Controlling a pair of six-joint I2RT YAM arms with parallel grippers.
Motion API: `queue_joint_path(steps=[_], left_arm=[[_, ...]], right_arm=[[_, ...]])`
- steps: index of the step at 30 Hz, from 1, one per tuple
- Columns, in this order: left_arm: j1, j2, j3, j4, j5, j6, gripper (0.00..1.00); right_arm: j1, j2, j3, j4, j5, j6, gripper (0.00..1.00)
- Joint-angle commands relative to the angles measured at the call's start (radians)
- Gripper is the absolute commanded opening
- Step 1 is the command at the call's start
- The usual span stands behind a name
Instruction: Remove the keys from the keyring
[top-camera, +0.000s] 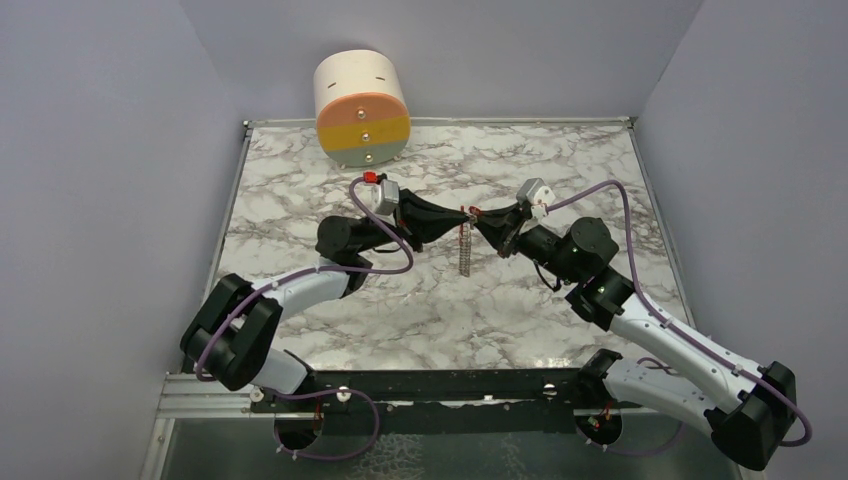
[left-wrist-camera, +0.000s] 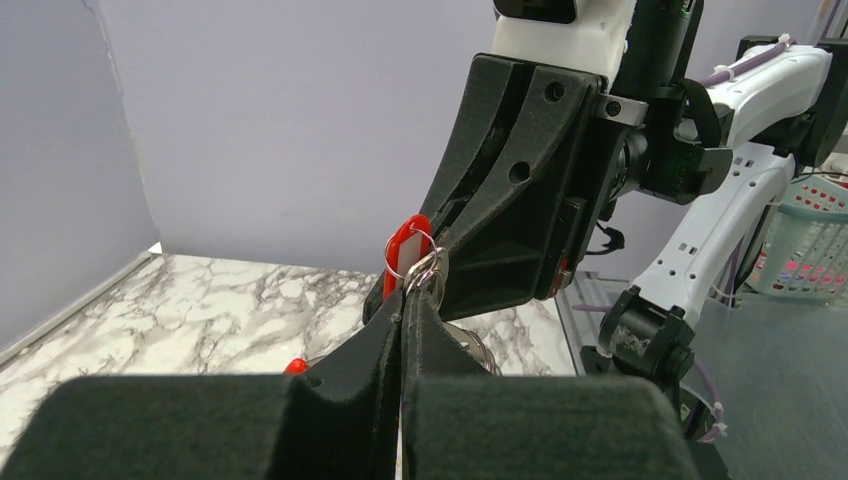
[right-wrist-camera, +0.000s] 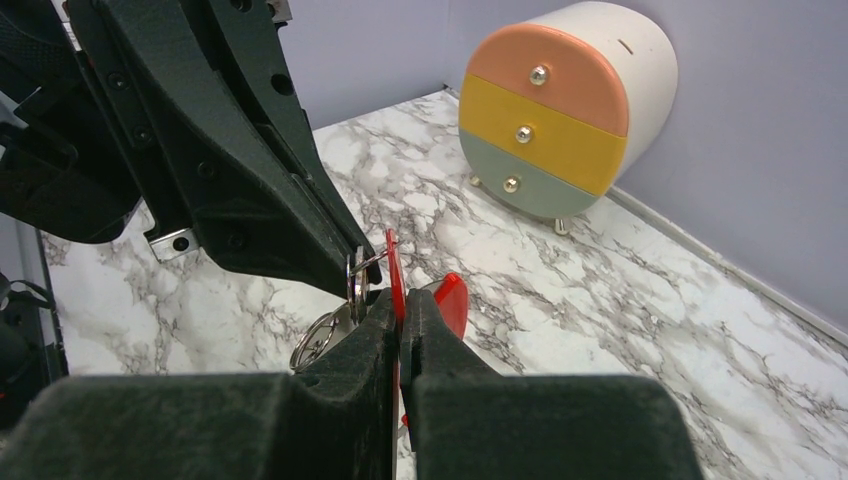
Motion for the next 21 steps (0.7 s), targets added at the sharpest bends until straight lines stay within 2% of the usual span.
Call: queue_joint_path(steps=[1,11,21], left_arm=[[-0.005,-0.046,-0.013,0.023,0.002,0.028,0.00],[-0.005,-0.234,-0.055,-0.153,-0.083,0.179,0.00],[-0.007,-0.253,-0.074,-0.143,-0.114,0.184,0.00]], right_arm=[[-0.001,-0.004,0.000,0.036,0.030,-0.011,0.01],[-0.001,-0.005,-0.012,0.031,0.055,-0.013,0.01],[-0.001,-0.005,-0.012,0.031,0.038,-0.003,0.01]])
